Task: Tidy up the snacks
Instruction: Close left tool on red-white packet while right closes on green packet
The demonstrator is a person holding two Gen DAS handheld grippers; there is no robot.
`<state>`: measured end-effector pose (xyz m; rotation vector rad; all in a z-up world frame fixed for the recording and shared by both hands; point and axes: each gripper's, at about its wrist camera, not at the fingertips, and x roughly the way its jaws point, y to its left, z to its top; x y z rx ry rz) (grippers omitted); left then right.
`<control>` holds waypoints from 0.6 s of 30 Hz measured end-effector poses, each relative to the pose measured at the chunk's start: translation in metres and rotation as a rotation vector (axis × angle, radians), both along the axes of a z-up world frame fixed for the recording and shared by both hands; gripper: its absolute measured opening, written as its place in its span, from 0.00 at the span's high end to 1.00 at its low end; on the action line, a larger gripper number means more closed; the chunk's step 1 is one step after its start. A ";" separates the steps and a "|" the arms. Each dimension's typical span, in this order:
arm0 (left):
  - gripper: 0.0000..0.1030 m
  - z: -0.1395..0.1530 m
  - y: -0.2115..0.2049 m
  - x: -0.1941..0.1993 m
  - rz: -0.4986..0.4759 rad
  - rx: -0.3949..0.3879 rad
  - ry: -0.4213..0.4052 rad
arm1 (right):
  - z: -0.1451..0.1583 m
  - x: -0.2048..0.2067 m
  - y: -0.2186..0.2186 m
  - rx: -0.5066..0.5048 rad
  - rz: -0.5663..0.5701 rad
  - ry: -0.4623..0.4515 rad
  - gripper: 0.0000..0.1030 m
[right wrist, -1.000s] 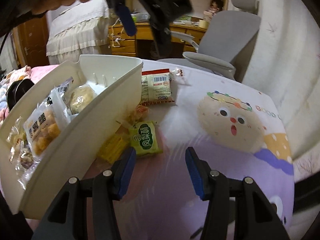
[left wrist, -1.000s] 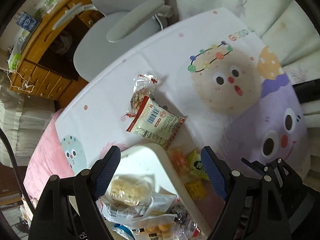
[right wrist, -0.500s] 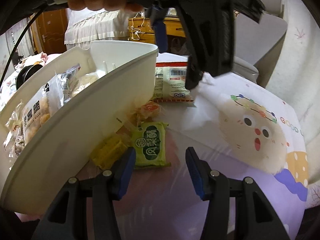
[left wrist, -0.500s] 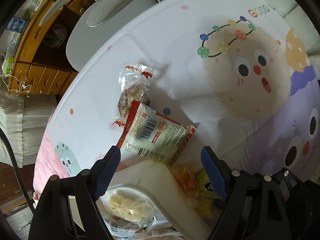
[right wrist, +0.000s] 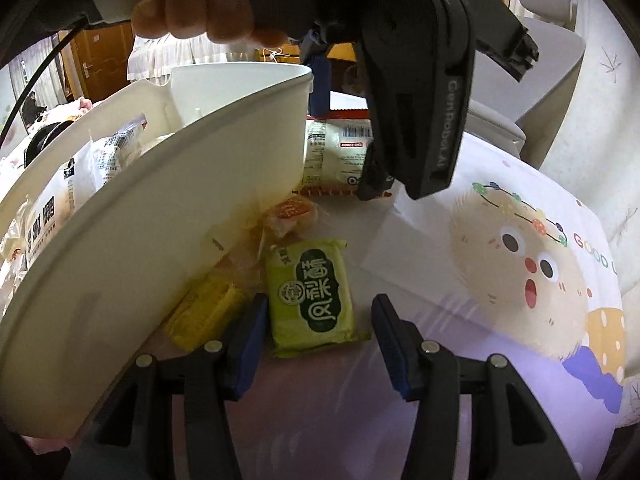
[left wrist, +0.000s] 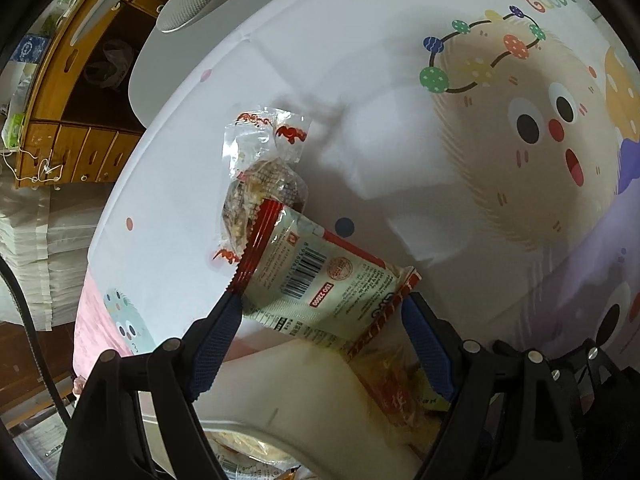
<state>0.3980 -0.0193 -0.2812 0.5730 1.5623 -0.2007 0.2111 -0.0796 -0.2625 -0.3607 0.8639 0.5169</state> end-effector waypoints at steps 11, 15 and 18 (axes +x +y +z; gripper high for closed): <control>0.56 0.000 0.000 0.001 0.009 -0.080 -0.001 | 0.002 -0.003 0.002 -0.013 0.025 0.021 0.58; 0.76 0.003 -0.006 0.000 0.025 -0.125 0.002 | 0.004 -0.004 0.001 -0.017 0.027 0.033 0.62; 0.88 0.005 -0.010 -0.001 0.034 -0.149 0.005 | 0.006 -0.006 -0.001 -0.025 0.025 0.042 0.62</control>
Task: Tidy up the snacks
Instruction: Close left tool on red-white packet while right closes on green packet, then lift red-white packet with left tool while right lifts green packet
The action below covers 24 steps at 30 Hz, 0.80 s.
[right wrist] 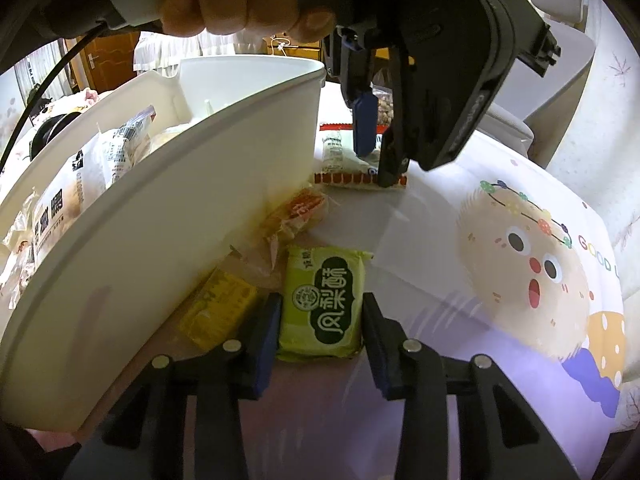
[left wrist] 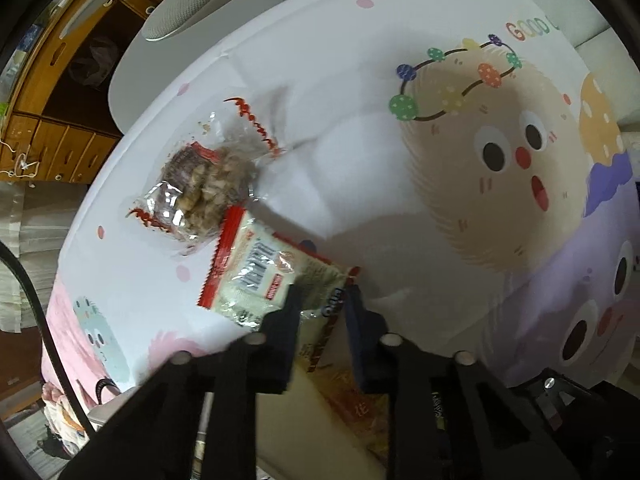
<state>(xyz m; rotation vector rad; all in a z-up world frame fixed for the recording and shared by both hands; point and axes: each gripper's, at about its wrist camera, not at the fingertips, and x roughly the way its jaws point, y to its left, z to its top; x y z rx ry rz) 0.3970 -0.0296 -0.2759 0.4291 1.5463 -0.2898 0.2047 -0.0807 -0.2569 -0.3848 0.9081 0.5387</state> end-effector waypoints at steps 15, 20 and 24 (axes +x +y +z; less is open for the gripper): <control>0.82 0.029 0.027 0.005 0.199 -0.109 -0.002 | 0.004 -0.009 -0.037 -0.006 -0.102 0.044 0.63; 0.55 0.022 0.050 0.011 0.349 -0.128 0.045 | 0.005 -0.011 -0.052 0.013 -0.146 0.063 0.63; 0.38 0.015 0.062 0.017 0.444 -0.125 0.085 | 0.007 -0.013 -0.063 0.020 -0.169 0.069 0.63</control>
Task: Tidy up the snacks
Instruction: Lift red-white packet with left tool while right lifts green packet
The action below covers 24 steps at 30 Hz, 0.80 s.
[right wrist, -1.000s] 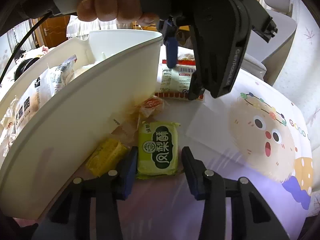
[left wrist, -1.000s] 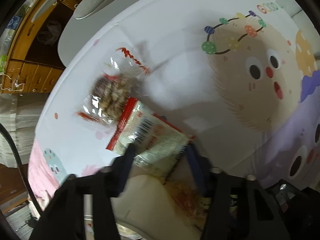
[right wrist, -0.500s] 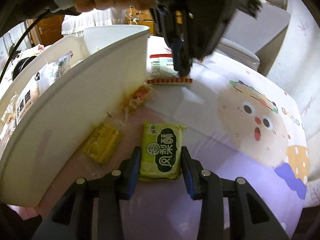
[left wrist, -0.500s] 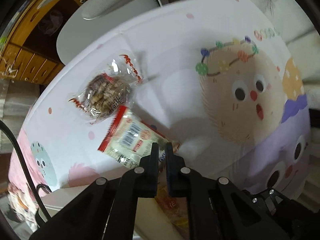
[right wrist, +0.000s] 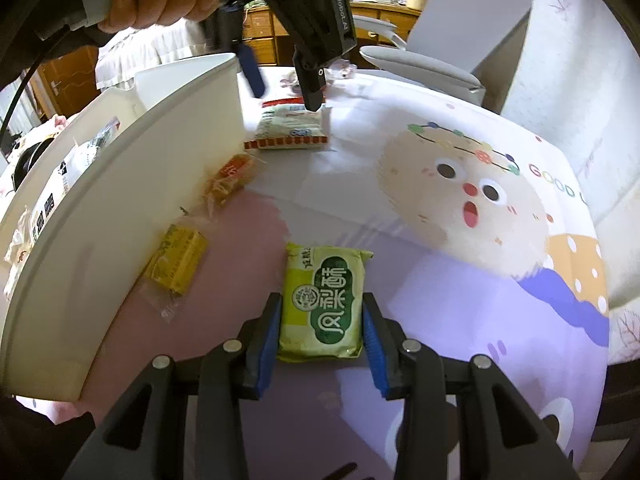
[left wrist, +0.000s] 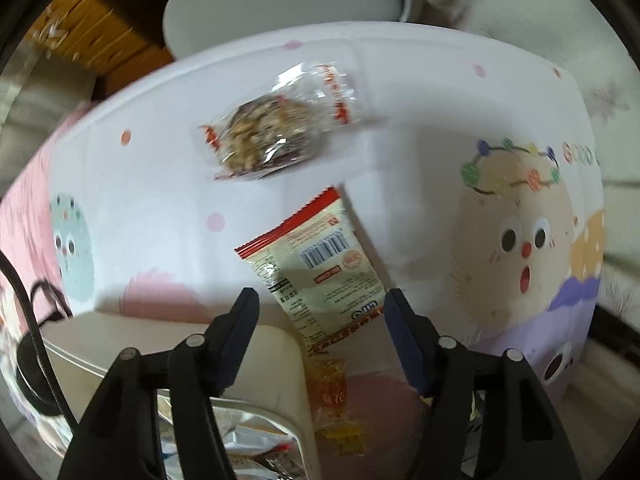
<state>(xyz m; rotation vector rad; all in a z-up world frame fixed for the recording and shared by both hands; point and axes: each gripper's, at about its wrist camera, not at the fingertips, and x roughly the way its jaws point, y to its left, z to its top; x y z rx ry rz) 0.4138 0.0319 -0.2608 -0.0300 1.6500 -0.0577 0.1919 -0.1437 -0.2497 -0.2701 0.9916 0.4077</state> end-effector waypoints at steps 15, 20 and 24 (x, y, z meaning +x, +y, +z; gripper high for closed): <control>0.35 -0.032 0.000 0.025 0.082 0.022 0.067 | 0.003 -0.001 -0.012 0.007 -0.059 0.012 0.63; 0.41 -0.042 -0.002 0.040 0.110 0.055 0.058 | 0.004 0.000 -0.017 0.006 -0.074 0.014 0.63; 0.46 -0.046 -0.009 0.043 0.110 0.060 0.040 | 0.004 0.001 -0.022 0.004 -0.089 0.015 0.63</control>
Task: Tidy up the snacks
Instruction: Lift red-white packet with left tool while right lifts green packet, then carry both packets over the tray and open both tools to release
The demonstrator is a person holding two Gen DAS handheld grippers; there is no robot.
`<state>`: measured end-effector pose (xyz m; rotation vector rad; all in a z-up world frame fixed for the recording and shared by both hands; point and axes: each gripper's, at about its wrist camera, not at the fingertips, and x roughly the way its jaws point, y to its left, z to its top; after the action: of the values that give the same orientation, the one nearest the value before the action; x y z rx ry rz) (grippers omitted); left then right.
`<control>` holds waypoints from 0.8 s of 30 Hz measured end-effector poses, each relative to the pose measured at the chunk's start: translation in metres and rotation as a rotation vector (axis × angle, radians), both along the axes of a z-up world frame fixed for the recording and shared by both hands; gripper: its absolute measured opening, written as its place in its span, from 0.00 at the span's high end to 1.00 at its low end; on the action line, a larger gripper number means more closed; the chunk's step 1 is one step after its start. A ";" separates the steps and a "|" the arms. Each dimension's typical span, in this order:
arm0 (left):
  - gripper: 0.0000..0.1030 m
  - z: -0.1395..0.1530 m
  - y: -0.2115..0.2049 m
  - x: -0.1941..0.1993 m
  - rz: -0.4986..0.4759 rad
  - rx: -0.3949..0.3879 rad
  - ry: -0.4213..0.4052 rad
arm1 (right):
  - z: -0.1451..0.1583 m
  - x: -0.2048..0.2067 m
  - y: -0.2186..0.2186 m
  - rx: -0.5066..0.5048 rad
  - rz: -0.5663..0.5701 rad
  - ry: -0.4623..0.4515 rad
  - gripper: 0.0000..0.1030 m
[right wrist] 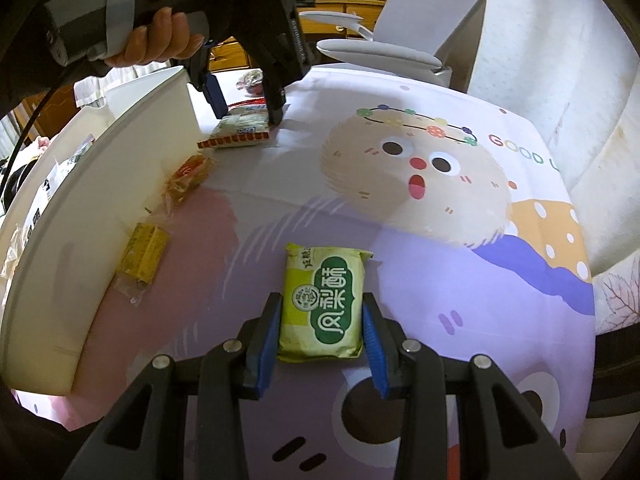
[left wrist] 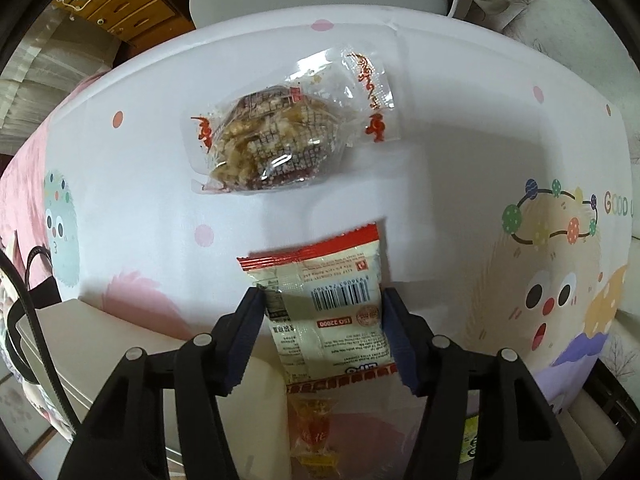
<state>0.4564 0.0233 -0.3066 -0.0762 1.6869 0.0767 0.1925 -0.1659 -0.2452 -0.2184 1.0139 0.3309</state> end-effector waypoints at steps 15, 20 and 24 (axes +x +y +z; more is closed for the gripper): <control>0.53 0.054 -0.012 -0.015 -0.033 -0.109 -0.117 | 0.017 -0.006 0.009 -0.015 0.014 -0.034 0.63; 0.53 0.097 -0.013 -0.034 -0.055 -0.177 -0.183 | 0.033 -0.012 0.021 -0.011 0.033 -0.061 0.63; 0.53 0.135 -0.006 -0.060 -0.078 -0.206 -0.240 | 0.053 -0.017 0.030 0.004 0.048 -0.100 0.63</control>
<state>0.3962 0.0169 -0.1713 -0.1678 1.4519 -0.1601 0.1752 -0.1356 -0.1927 -0.2540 0.9102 0.3623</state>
